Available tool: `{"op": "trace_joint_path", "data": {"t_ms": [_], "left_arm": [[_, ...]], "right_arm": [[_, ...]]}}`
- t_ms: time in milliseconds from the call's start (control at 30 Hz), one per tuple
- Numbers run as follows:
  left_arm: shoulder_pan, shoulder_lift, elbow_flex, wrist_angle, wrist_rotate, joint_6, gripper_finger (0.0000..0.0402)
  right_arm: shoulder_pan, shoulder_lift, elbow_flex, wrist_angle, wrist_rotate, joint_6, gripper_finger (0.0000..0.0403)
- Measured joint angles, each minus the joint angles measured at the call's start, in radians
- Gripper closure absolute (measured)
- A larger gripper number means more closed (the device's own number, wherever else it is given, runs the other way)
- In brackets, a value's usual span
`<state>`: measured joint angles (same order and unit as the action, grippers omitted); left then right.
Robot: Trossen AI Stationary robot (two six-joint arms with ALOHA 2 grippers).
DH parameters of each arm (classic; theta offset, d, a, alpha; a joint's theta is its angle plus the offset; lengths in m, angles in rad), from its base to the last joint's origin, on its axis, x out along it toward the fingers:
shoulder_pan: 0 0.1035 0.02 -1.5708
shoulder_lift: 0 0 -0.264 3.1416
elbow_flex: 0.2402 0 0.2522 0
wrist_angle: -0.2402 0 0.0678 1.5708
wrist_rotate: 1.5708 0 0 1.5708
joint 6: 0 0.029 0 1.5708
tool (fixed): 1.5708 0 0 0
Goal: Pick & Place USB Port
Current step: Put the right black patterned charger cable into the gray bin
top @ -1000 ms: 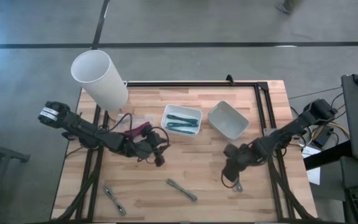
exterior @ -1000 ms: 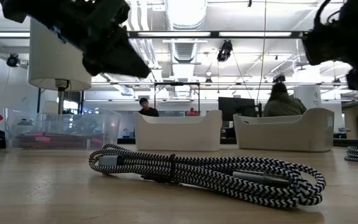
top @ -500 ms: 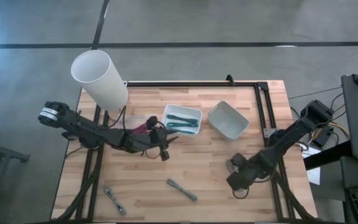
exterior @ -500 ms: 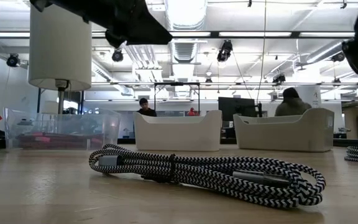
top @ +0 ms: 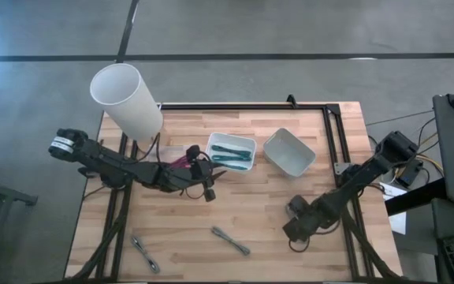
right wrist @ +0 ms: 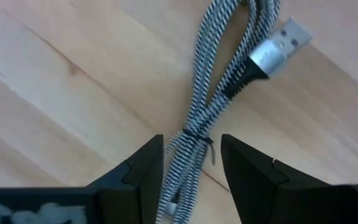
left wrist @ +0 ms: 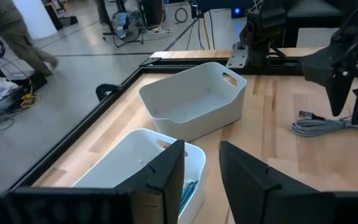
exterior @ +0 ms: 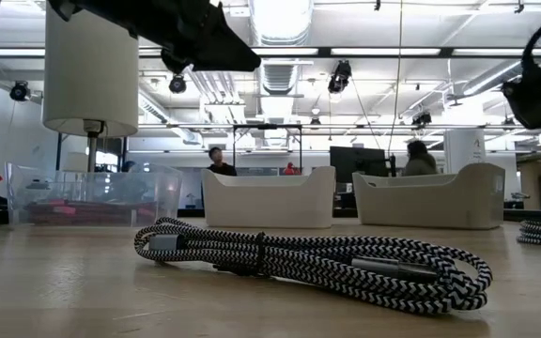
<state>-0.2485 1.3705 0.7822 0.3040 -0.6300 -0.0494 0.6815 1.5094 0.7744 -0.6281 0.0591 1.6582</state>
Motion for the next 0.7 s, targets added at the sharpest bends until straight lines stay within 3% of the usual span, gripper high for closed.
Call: {"op": "trace_joint_path", "data": {"t_ms": [500, 700], "left_arm": [[0.000, 0.000, -0.002, -0.016, 0.008, -0.031, 0.0282], [0.000, 0.000, -0.002, -0.018, 0.009, -0.047, 0.0282]], "right_arm": [[-0.001, 0.092, 0.001, 0.036, -0.002, -0.013, 0.0252], [-0.001, 0.083, 0.003, 0.034, -0.004, -0.103, 0.0258]]}}
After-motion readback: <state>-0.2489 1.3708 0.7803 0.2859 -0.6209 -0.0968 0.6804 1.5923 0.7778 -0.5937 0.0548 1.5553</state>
